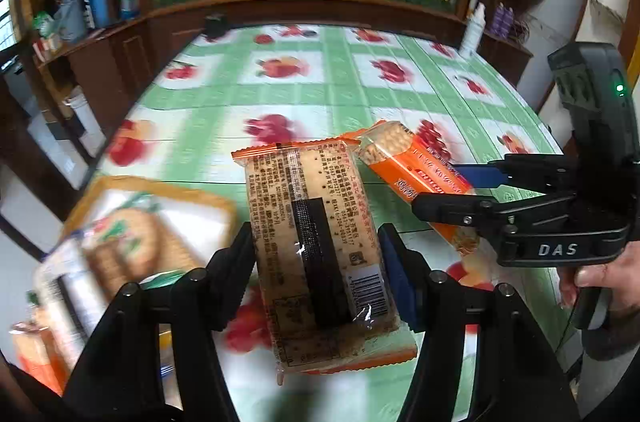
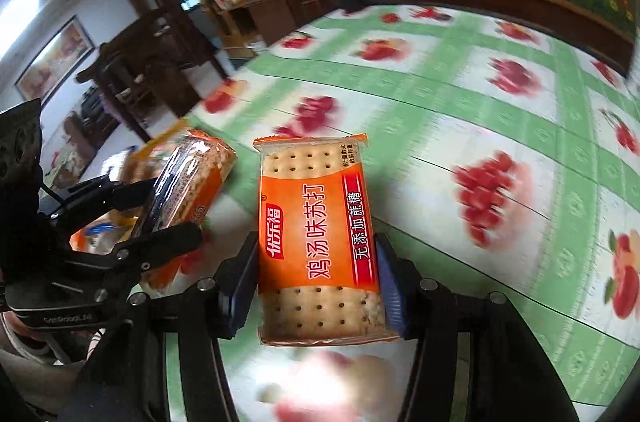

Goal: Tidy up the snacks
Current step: 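Lift both packs and carry them over the tray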

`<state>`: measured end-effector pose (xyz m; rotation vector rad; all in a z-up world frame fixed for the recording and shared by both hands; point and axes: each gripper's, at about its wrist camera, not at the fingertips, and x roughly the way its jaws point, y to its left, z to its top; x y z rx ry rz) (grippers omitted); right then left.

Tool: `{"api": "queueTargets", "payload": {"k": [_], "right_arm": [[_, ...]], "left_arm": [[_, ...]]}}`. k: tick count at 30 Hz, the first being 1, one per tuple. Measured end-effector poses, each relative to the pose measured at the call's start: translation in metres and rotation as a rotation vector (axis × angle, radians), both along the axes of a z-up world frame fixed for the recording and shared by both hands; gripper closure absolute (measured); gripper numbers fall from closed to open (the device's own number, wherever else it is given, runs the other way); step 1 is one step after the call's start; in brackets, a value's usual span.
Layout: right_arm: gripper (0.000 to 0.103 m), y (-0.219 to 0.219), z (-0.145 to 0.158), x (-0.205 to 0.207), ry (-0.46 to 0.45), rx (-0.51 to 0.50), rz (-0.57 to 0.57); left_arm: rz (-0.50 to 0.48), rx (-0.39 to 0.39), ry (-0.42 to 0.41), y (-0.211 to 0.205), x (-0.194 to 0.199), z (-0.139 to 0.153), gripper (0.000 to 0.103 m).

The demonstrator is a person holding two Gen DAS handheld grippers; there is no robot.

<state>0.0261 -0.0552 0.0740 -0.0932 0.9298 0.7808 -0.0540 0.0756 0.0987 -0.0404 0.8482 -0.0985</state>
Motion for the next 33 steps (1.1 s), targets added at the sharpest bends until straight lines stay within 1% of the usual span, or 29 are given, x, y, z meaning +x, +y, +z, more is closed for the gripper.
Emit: {"api": "queueTargets", "payload": {"k": [3,9,15,18,22,33], "right_arm": [[0.049,0.026,0.005,-0.006,-0.007,0.003,0.037],[0.049,0.081,0.012,-0.016,-0.022,0.009,0.112],[0.049,0.121,0.014,-0.027,-0.027,0.018,0.161],[0.049,0.137,0.014,-0.033,-0.026,0.014,0.181],[0.049,0.156,0.013,-0.038,-0.026,0.003,0.196],[0.049,0.179,0.015,-0.056,-0.024,-0.005,0.223]], "left_arm": [[0.03,0.004,-0.016,0.025,-0.014,0.008,0.041],[0.129,0.025,-0.054,0.078,-0.043,0.014,0.041],[0.21,0.031,-0.092,0.117,-0.066,0.017,0.041],[0.229,0.035,-0.102,0.127,-0.074,0.016,0.041],[0.251,0.018,-0.106,0.141,-0.084,0.013,0.041],[0.284,-0.003,-0.124,0.159,-0.104,0.01,0.041]]}}
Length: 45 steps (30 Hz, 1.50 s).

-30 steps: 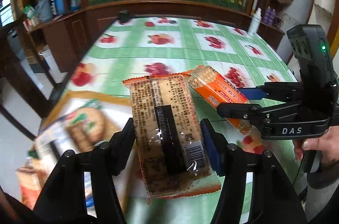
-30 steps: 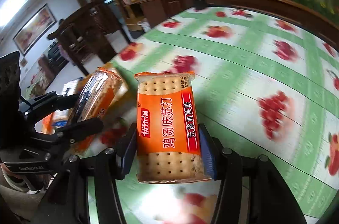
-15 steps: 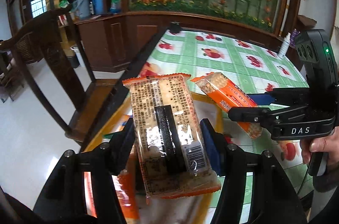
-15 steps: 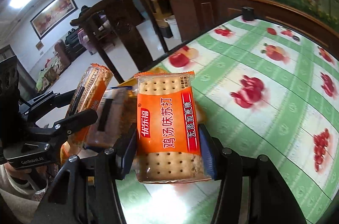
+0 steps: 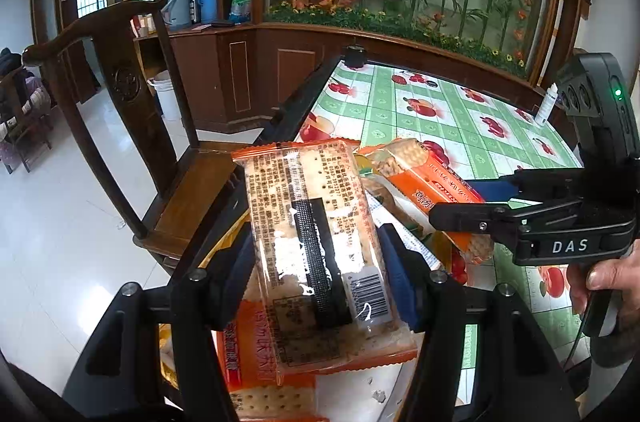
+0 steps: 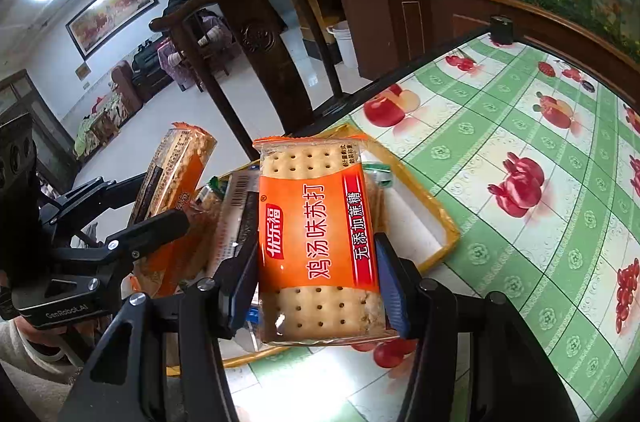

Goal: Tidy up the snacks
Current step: 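Lift both packs and carry them over the tray, then lower both packs into the tray and open both grippers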

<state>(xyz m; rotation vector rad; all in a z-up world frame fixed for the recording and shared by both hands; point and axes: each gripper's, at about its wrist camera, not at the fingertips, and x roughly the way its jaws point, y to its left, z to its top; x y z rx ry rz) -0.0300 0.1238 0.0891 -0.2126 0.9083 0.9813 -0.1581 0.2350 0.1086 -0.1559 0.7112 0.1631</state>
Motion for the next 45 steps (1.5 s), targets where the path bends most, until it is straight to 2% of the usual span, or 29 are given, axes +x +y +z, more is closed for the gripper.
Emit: {"api": "queueTargets", "payload": {"k": [11,18,21,24,27,28,31,35,38,39,42,45], "right_arm": [[0.049,0.011,-0.011,0.007,0.025,0.002,-0.025],[0.049,0.018,-0.026,0.027,0.063,0.006,-0.061],[0.049,0.017,-0.032,0.037,0.1,0.046,-0.086],[0.049,0.023,-0.043,0.042,0.103,0.004,-0.098],[0.048,0.021,-0.046,0.043,0.123,0.03,-0.11],[0.045,0.02,-0.045,0.041,0.108,0.021,-0.116],[0.024,0.015,-0.037,0.036,0.05,-0.018,-0.149],[0.022,0.001,-0.028,0.031,0.053,0.023,-0.19],[0.022,0.0,-0.026,0.022,0.019,-0.011,-0.209],[0.022,0.0,-0.025,0.018,0.003,-0.018,-0.216],[0.022,-0.006,-0.019,0.004,-0.051,-0.005,-0.246],[0.017,-0.012,-0.011,-0.011,-0.113,0.011,-0.283]], "left_arm": [[0.018,-0.03,0.04,0.008,-0.008,-0.022,0.041],[0.029,0.005,0.038,0.005,-0.006,-0.027,0.041],[0.036,0.014,0.034,0.006,-0.005,-0.027,0.041],[0.048,0.023,0.027,0.004,-0.001,-0.027,0.041],[0.046,0.031,0.021,0.0,-0.004,-0.027,0.041],[0.041,0.038,0.022,-0.002,-0.005,-0.028,0.041],[0.03,0.016,0.017,-0.005,-0.012,-0.027,0.041],[0.044,-0.017,-0.002,-0.005,-0.015,-0.026,0.039],[0.063,-0.013,0.003,-0.004,-0.015,-0.027,0.025],[0.071,-0.013,0.001,-0.003,-0.015,-0.027,0.024],[0.103,0.009,-0.027,-0.003,-0.02,-0.023,0.018],[0.128,0.06,-0.065,-0.008,-0.026,-0.015,0.016]]}}
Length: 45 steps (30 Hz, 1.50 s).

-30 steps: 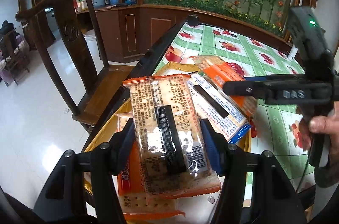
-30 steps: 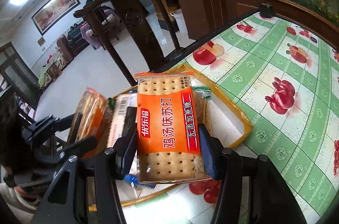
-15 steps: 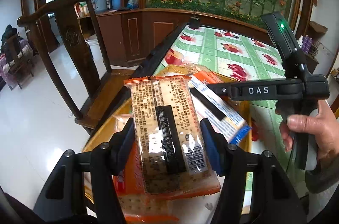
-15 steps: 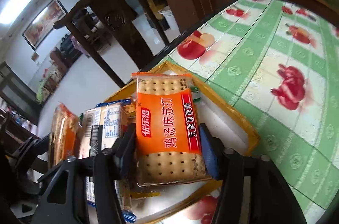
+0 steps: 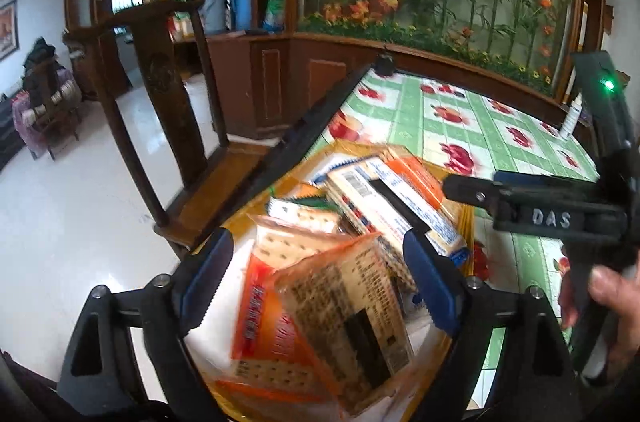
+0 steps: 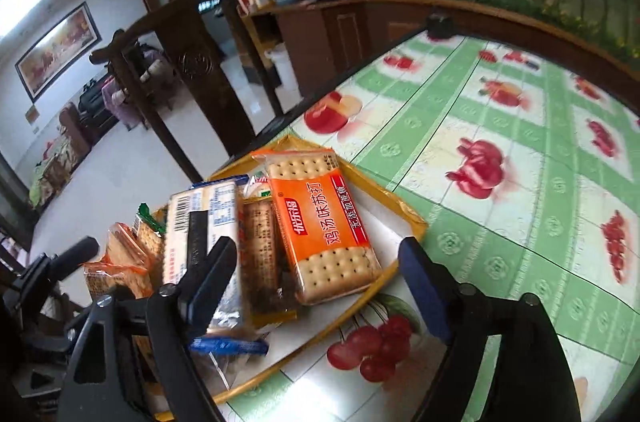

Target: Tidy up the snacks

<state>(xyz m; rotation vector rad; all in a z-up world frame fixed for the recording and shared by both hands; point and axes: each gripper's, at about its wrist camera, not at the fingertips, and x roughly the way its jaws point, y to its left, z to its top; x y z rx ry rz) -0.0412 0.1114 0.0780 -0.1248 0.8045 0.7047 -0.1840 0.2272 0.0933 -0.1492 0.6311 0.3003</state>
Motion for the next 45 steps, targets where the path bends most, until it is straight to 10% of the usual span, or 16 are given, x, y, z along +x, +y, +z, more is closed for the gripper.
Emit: {"api": "queueTargets", "payload": {"k": [17,45], "right_arm": [[0.0,-0.014,0.025,-0.057,-0.237,-0.001,-0.111],[0.0,-0.007,0.014,-0.071,-0.268,-0.062,-0.132]], "left_arm": [[0.059,0.096,-0.14,0.001,-0.022,0.018,0.007],[0.143,0.179,-0.05,0.002,-0.017,0.004,0.006]]}}
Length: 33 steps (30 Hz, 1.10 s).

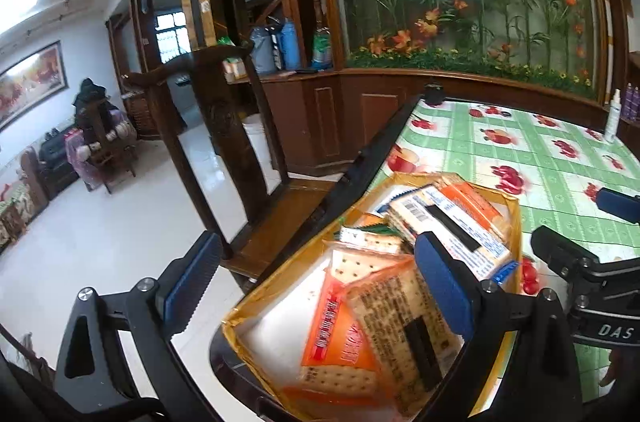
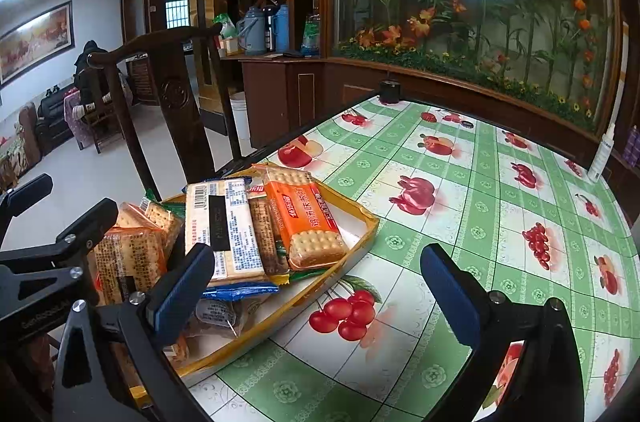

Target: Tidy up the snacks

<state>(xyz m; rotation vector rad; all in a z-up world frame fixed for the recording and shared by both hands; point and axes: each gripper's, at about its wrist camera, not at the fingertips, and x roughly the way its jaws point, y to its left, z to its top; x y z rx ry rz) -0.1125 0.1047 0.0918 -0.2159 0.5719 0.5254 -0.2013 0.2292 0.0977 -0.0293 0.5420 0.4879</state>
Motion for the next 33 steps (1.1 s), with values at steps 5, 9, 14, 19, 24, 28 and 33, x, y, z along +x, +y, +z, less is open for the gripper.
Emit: {"api": "queueTargets", "payload": {"k": [5,9,14,19,24,28,33], "right_arm": [[0.0,-0.0007,-0.0026,0.0022,0.025,0.003,-0.003],[0.0,0.0008,-0.0047,0.0011,0.03,-0.009,0.002],[0.0,0.0018,-0.0055,0.0008,0.034,-0.013,0.002],[0.0,0.0019,-0.0054,0.0007,0.037,-0.02,0.001],[0.0,0.002,-0.0052,0.0009,0.041,-0.02,0.005],[0.0,0.0023,-0.0052,0.0013,0.05,-0.019,0.01],[0.0,0.0036,-0.0058,0.0022,0.053,-0.024,0.011]], "left_arm": [[-0.012,-0.018,-0.005,0.0004,-0.0004,-0.0006,0.006],[-0.021,-0.027,0.001,-0.0005,0.0005,-0.0011,0.006],[-0.017,-0.022,0.01,0.0002,0.0017,-0.0029,0.006],[-0.003,-0.029,0.011,0.0038,0.0025,-0.0028,0.006],[-0.001,-0.024,0.01,0.0053,0.0019,-0.0033,0.006],[-0.002,-0.028,0.014,0.0061,0.0036,-0.0047,0.006],[-0.003,-0.031,0.014,0.0072,0.0037,-0.0052,0.006]]}}
